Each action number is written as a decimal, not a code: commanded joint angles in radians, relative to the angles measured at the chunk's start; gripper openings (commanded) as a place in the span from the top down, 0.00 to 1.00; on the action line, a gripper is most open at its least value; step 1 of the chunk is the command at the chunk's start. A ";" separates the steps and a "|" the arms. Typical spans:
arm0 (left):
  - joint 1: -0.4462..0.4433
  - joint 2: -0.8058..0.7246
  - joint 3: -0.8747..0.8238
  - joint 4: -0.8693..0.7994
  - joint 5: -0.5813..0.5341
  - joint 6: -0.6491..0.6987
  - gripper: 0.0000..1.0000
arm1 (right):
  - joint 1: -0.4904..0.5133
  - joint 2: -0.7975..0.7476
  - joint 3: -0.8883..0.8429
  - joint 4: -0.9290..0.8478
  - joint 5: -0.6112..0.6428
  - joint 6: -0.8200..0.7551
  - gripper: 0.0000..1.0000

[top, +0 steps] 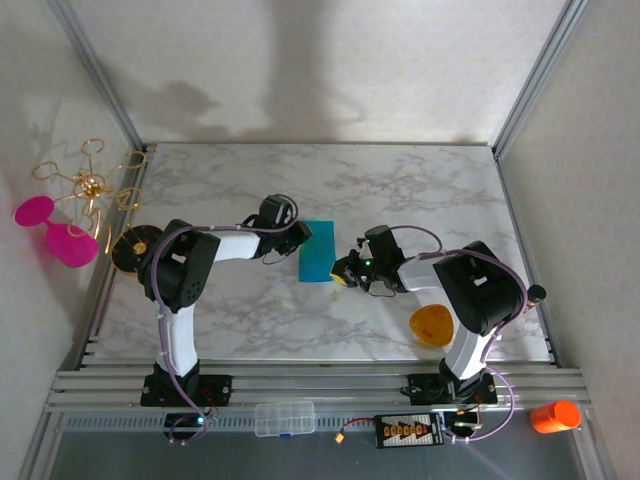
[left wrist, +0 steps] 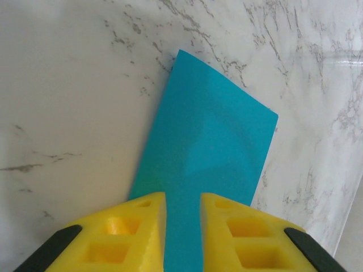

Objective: Fold a paper plane with a square sheet of paper (pick it up from the middle)
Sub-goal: Fold the triangle a second time at the center of the table.

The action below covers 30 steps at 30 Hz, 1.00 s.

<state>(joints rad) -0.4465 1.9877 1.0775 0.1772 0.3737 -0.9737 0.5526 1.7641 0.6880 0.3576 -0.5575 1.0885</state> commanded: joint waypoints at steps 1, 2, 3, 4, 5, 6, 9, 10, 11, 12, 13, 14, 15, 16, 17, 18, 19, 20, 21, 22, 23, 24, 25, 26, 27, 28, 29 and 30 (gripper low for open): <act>-0.004 -0.012 -0.031 -0.052 -0.011 -0.004 0.77 | 0.003 -0.032 0.025 -0.083 0.038 -0.011 0.93; -0.004 -0.019 -0.031 -0.039 0.001 0.000 0.76 | 0.004 -0.035 0.029 -0.095 0.040 -0.014 0.95; -0.005 -0.027 -0.031 -0.014 0.022 0.014 0.76 | 0.003 -0.035 0.034 -0.106 0.040 -0.020 0.97; -0.007 -0.041 -0.030 0.011 0.045 0.030 0.75 | 0.003 -0.036 0.042 -0.127 0.041 -0.031 0.99; -0.008 -0.060 -0.027 0.027 0.062 0.048 0.74 | 0.003 -0.038 0.053 -0.158 0.044 -0.047 1.00; -0.008 -0.078 -0.019 0.031 0.067 0.070 0.72 | 0.003 -0.039 0.064 -0.189 0.048 -0.065 1.00; -0.006 -0.106 0.029 -0.017 0.065 0.153 0.69 | 0.001 -0.046 0.090 -0.288 0.052 -0.127 1.00; -0.006 -0.102 0.043 -0.037 0.060 0.172 0.69 | 0.000 -0.047 0.098 -0.314 0.053 -0.145 1.00; -0.006 -0.095 0.048 -0.048 0.056 0.184 0.69 | 0.001 -0.046 0.104 -0.336 0.052 -0.158 1.00; -0.006 -0.086 0.048 -0.055 0.052 0.192 0.69 | -0.001 -0.046 0.109 -0.353 0.051 -0.170 1.00; -0.006 -0.074 0.050 -0.064 0.050 0.199 0.69 | -0.002 -0.046 0.111 -0.362 0.051 -0.176 1.00; -0.005 -0.063 0.050 -0.069 0.051 0.202 0.70 | -0.002 -0.048 0.113 -0.367 0.051 -0.180 1.00; -0.004 -0.050 0.051 -0.072 0.056 0.206 0.70 | -0.002 -0.048 0.117 -0.374 0.050 -0.184 1.00; -0.004 -0.039 0.053 -0.074 0.061 0.207 0.71 | -0.002 -0.048 0.121 -0.381 0.049 -0.189 1.00; -0.004 -0.029 0.056 -0.074 0.067 0.207 0.71 | -0.001 -0.048 0.126 -0.385 0.049 -0.191 1.00; -0.004 -0.020 0.060 -0.076 0.072 0.207 0.72 | -0.002 -0.049 0.129 -0.389 0.050 -0.193 1.00; -0.004 -0.013 0.064 -0.080 0.072 0.208 0.72 | -0.001 -0.050 0.133 -0.393 0.050 -0.196 1.00; -0.004 -0.008 0.068 -0.088 0.067 0.207 0.73 | -0.002 -0.051 0.138 -0.401 0.052 -0.199 1.00; -0.004 -0.003 0.073 -0.101 0.057 0.211 0.73 | -0.002 -0.052 0.143 -0.409 0.056 -0.203 1.00; -0.004 0.002 0.076 -0.108 0.049 0.213 0.73 | -0.003 -0.052 0.146 -0.414 0.058 -0.207 1.00; -0.004 0.006 0.078 -0.115 0.042 0.213 0.74 | -0.003 -0.052 0.148 -0.417 0.058 -0.208 1.00; -0.005 0.014 0.080 -0.122 0.038 0.214 0.75 | -0.003 -0.052 0.150 -0.417 0.058 -0.209 1.00; -0.004 0.024 0.085 -0.131 0.036 0.214 0.75 | -0.003 -0.051 0.153 -0.415 0.058 -0.210 1.00; -0.004 0.029 0.088 -0.137 0.034 0.215 0.76 | -0.003 -0.050 0.155 -0.413 0.055 -0.210 1.00; -0.004 0.038 0.088 -0.141 0.029 0.215 0.76 | -0.003 -0.049 0.160 -0.411 0.052 -0.212 1.00; -0.004 0.042 0.088 -0.146 0.025 0.215 0.76 | -0.003 -0.048 0.167 -0.412 0.051 -0.218 1.00; -0.004 0.045 0.087 -0.151 0.021 0.214 0.76 | -0.003 -0.045 0.175 -0.413 0.047 -0.224 1.00; -0.004 0.047 0.085 -0.153 0.020 0.212 0.77 | -0.003 -0.042 0.184 -0.415 0.045 -0.231 1.00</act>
<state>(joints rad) -0.4484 2.0068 1.1465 0.0734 0.4210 -0.7803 0.5522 1.7355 0.8341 -0.0307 -0.5167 0.8917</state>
